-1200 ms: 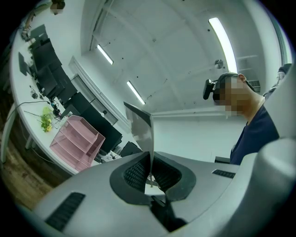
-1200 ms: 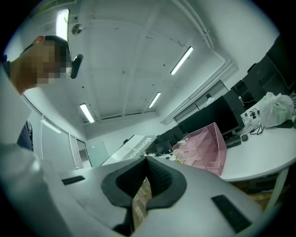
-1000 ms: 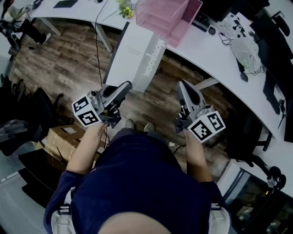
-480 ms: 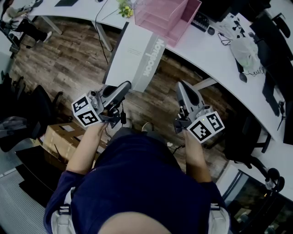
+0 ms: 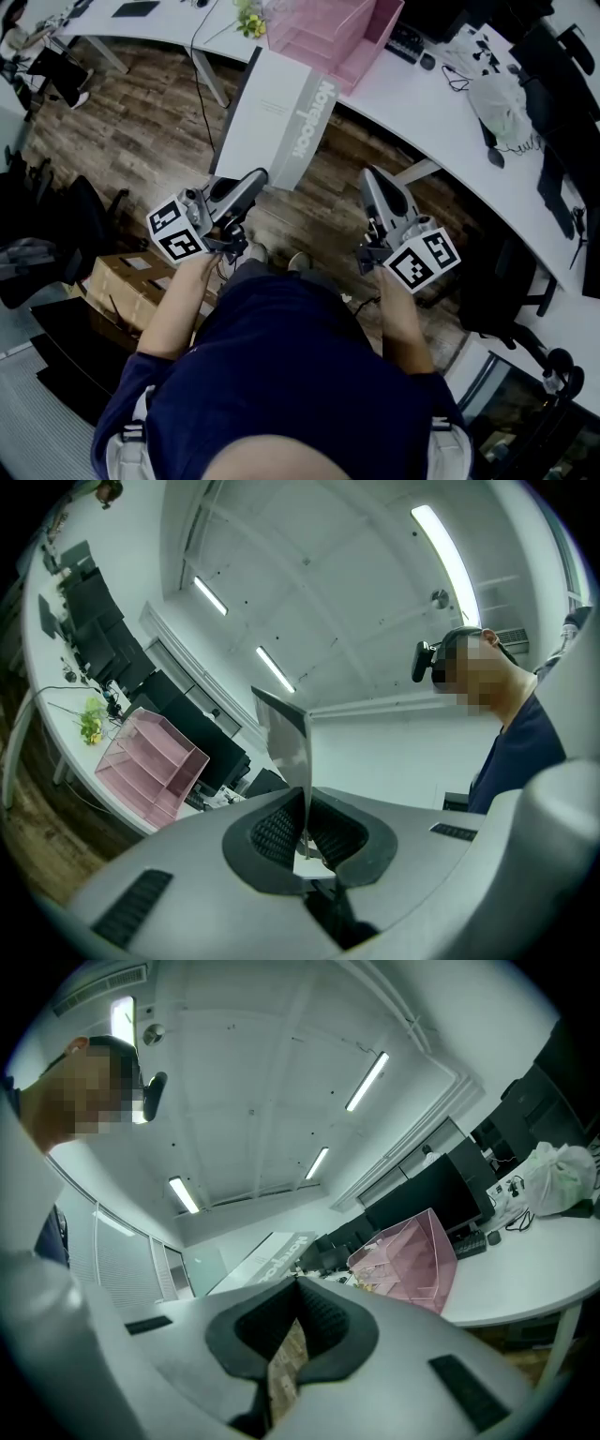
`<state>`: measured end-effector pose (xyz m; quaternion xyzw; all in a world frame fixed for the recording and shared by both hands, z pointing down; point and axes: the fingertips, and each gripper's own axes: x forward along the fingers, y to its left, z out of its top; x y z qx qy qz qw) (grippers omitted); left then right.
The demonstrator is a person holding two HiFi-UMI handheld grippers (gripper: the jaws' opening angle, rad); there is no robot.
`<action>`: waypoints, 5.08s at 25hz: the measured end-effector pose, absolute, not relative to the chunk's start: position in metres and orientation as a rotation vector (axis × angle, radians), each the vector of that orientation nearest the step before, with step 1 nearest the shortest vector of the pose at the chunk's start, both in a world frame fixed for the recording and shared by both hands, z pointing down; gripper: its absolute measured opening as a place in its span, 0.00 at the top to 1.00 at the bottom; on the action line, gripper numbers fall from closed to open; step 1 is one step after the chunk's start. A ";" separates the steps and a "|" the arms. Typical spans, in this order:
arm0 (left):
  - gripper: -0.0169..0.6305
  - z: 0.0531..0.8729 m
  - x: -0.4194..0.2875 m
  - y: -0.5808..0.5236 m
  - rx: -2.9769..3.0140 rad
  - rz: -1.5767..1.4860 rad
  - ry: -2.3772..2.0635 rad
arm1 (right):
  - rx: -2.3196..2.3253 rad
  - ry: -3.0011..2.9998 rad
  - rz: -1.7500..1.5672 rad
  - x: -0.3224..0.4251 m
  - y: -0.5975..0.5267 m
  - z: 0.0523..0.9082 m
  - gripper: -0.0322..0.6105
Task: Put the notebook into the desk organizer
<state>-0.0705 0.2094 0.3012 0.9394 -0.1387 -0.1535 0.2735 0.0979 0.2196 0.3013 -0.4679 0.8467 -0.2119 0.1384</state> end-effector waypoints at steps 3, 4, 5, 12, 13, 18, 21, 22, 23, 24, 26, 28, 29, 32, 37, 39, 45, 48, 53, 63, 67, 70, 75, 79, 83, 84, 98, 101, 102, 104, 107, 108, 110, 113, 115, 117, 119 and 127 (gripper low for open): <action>0.92 0.301 -0.069 0.208 2.527 -0.421 -0.377 | -1.352 2.450 -0.610 0.100 0.219 0.301 0.94; 0.92 0.302 -0.069 0.207 2.527 -0.424 -0.378 | -1.352 2.451 -0.609 0.101 0.219 0.301 0.94; 0.92 0.302 -0.068 0.207 2.527 -0.427 -0.379 | -1.352 2.453 -0.608 0.101 0.218 0.301 0.94; 0.92 0.303 -0.062 0.196 2.530 -0.446 -0.390 | -1.352 2.463 -0.597 0.110 0.209 0.301 0.94; 0.92 0.303 -0.062 0.193 2.530 -0.449 -0.393 | -1.351 2.465 -0.596 0.110 0.208 0.302 0.94; 0.92 0.305 -0.062 0.179 2.529 -0.462 -0.400 | -1.347 2.473 -0.595 0.112 0.194 0.304 0.94; 0.92 0.307 -0.062 0.168 2.524 -0.467 -0.400 | -1.346 2.476 -0.598 0.111 0.183 0.305 0.94; 0.92 0.308 -0.062 0.164 2.523 -0.467 -0.399 | -1.347 2.477 -0.601 0.111 0.179 0.306 0.94; 0.92 0.308 -0.062 0.160 2.522 -0.466 -0.398 | -1.348 2.477 -0.604 0.110 0.175 0.307 0.94; 0.92 0.309 -0.063 0.155 2.521 -0.466 -0.397 | -1.348 2.478 -0.607 0.110 0.170 0.308 0.94; 0.92 0.312 -0.065 0.147 2.519 -0.464 -0.397 | -1.348 2.479 -0.615 0.107 0.161 0.311 0.94; 0.92 0.315 -0.068 0.136 2.514 -0.461 -0.398 | -1.347 2.481 -0.622 0.103 0.150 0.314 0.94; 0.92 0.316 -0.069 0.130 2.510 -0.461 -0.399 | -1.346 2.483 -0.627 0.101 0.144 0.315 0.94; 0.92 0.320 -0.074 0.112 2.500 -0.459 -0.399 | -1.348 2.484 -0.641 0.096 0.126 0.319 0.94; 0.92 0.327 -0.082 0.083 2.483 -0.454 -0.392 | -1.358 2.484 -0.667 0.087 0.098 0.325 0.94; 0.92 0.329 -0.085 0.070 2.475 -0.453 -0.387 | -1.364 2.483 -0.674 0.083 0.085 0.327 0.94; 0.92 0.339 -0.093 0.031 2.454 -0.443 -0.365 | -1.392 2.467 -0.702 0.073 0.048 0.335 0.94; 0.92 0.342 -0.097 0.010 2.446 -0.439 -0.355 | -1.404 2.463 -0.711 0.068 0.029 0.337 0.94; 0.92 0.344 -0.106 -0.019 2.440 -0.440 -0.344 | -1.410 2.470 -0.715 0.054 0.001 0.335 0.94; 0.92 0.340 -0.120 -0.066 2.438 -0.445 -0.320 | -1.431 2.469 -0.701 0.038 -0.045 0.327 0.94; 0.92 0.338 -0.123 -0.084 2.442 -0.439 -0.305 | -1.446 2.458 -0.688 0.035 -0.061 0.324 0.94; 0.92 0.336 -0.123 -0.097 2.450 -0.431 -0.289 | -1.456 2.445 -0.679 0.034 -0.072 0.322 0.94; 0.92 0.334 -0.122 -0.111 2.451 -0.427 -0.284 | -1.466 2.436 -0.683 0.035 -0.083 0.321 0.94; 0.92 0.336 -0.118 -0.119 2.445 -0.416 -0.286 | -1.469 2.430 -0.689 0.039 -0.091 0.322 0.94; 0.92 0.341 -0.107 -0.125 2.433 -0.399 -0.287 | -1.474 2.419 -0.712 0.049 -0.096 0.328 0.94; 0.92 0.342 -0.105 -0.127 2.431 -0.394 -0.288 | -1.473 2.417 -0.717 0.052 -0.099 0.330 0.94; 0.92 0.360 -0.053 -0.173 2.400 -0.346 -0.368 | -1.365 2.459 -0.771 0.099 -0.160 0.341 0.94; 0.92 0.362 -0.042 -0.185 2.392 -0.344 -0.387 | -1.347 2.469 -0.777 0.110 -0.175 0.342 0.94; 0.92 0.363 -0.039 -0.188 2.389 -0.344 -0.394 | -1.340 2.472 -0.778 0.113 -0.179 0.341 0.94; 0.92 0.364 -0.033 -0.195 2.384 -0.346 -0.406 | -1.328 2.479 -0.782 0.120 -0.188 0.341 0.94; 0.92 0.365 -0.020 -0.206 2.382 -0.347 -0.415 | -1.313 2.488 -0.789 0.131 -0.201 0.342 0.94; 0.92 0.365 -0.016 -0.209 2.381 -0.348 -0.417 | -1.308 2.491 -0.790 0.134 -0.205 0.342 0.94; 0.92 0.366 -0.010 -0.214 2.379 -0.349 -0.421 | -1.299 2.496 -0.794 0.140 -0.211 0.343 0.94; 0.92 0.370 -0.003 -0.221 2.366 -0.351 -0.436 | -1.287 2.504 -0.804 0.146 -0.219 0.344 0.94; 0.92 0.373 0.000 -0.224 2.354 -0.357 -0.445 | -1.283 2.507 -0.811 0.150 -0.224 0.345 0.94; 0.92 0.376 0.001 -0.226 2.344 -0.360 -0.452 | -1.281 2.508 -0.819 0.153 -0.226 0.347 0.94; 0.92 0.380 0.002 -0.227 2.333 -0.359 -0.458 | -1.277 2.509 -0.827 0.154 -0.228 0.349 0.94; 0.92 0.406 0.004 -0.224 2.271 -0.340 -0.484 | -1.264 2.517 -0.860 0.157 -0.230 0.356 0.94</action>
